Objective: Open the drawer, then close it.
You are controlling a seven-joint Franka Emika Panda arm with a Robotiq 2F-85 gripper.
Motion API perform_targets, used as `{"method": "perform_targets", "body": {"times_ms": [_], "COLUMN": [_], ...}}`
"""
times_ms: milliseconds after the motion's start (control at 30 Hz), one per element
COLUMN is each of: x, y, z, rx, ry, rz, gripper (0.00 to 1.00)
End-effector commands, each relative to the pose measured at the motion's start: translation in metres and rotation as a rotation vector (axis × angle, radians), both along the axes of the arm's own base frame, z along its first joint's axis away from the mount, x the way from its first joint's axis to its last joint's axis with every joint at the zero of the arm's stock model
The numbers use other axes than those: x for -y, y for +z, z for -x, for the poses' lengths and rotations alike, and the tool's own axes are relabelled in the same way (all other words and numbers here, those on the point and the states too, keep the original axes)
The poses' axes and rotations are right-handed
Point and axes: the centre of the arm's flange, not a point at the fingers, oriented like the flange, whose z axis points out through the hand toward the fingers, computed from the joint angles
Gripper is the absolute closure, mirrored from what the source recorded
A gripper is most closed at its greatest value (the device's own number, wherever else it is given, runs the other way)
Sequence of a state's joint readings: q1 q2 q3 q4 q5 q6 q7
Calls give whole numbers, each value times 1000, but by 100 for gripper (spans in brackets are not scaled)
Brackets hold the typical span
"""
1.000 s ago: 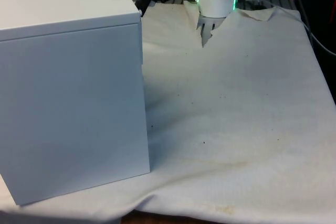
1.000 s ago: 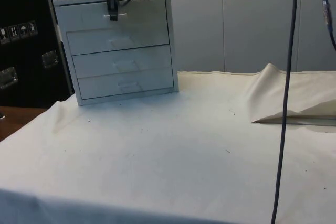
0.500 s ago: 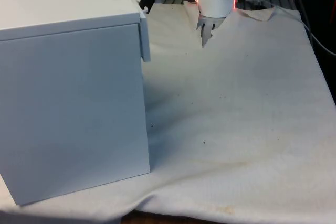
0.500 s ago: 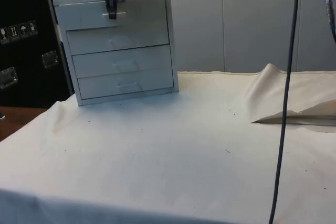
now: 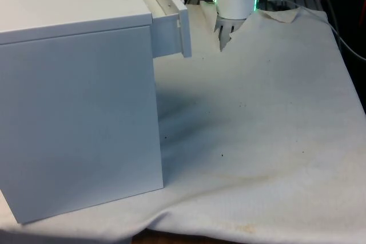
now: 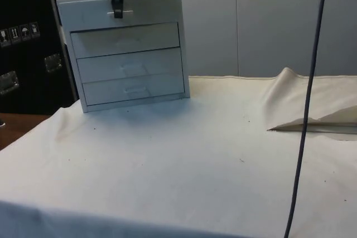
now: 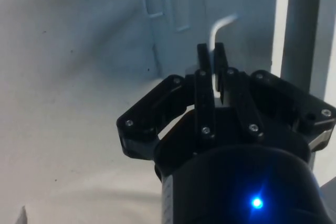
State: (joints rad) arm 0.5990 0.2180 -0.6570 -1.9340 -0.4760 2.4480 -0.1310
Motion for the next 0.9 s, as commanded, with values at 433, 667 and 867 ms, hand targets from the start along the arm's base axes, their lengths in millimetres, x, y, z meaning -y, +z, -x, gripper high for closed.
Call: {"method": "perform_targets", "body": {"times_ms": [433,667,867], "x": [-47,-66,-74], "y": [-5,-9,-14], "z": [17,23,25], "rx": [-17,-28,-35], "ry": [0,0,-2], "rz": [-11,-15,-12], "gripper": [100,100,100]}}
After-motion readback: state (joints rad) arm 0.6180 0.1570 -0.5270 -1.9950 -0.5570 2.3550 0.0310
